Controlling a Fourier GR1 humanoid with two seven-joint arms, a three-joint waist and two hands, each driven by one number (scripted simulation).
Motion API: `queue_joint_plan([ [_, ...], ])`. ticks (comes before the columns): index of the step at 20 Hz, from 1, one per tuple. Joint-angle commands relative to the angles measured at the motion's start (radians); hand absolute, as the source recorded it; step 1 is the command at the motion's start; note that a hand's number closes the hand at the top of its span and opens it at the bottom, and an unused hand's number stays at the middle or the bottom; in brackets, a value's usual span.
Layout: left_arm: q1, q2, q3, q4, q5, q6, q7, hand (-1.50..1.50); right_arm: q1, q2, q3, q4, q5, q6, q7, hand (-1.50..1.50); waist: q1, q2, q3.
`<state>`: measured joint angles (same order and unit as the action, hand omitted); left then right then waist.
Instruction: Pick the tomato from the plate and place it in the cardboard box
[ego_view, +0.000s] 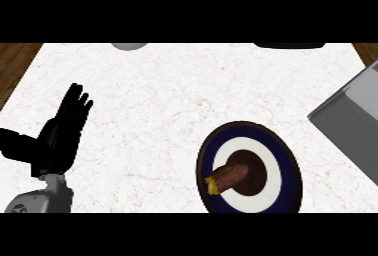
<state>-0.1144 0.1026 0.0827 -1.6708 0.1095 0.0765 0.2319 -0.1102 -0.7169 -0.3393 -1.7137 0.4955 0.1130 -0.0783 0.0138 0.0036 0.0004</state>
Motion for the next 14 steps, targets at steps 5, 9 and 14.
queue_joint_plan([
  [5, 0.010, -0.017, -0.023, -0.035, -0.023, 0.019, 0.011, 0.00, -0.160, -0.058, 0.066, 0.435, 0.171, -0.089, -0.226, 1.50, 0.008, 0.001, 0.001],
  [9, -0.027, -0.004, -0.018, -0.009, -0.012, 0.002, 0.022, 0.00, -0.131, -0.141, 0.196, 0.526, 0.361, -0.028, -0.136, 1.50, 0.033, 0.011, 0.000],
  [14, 0.013, -0.031, -0.038, -0.031, -0.023, 0.009, -0.015, 0.00, -0.341, -0.099, 0.188, 0.886, 0.326, -0.016, -0.287, -1.50, 0.025, 0.006, 0.001],
])
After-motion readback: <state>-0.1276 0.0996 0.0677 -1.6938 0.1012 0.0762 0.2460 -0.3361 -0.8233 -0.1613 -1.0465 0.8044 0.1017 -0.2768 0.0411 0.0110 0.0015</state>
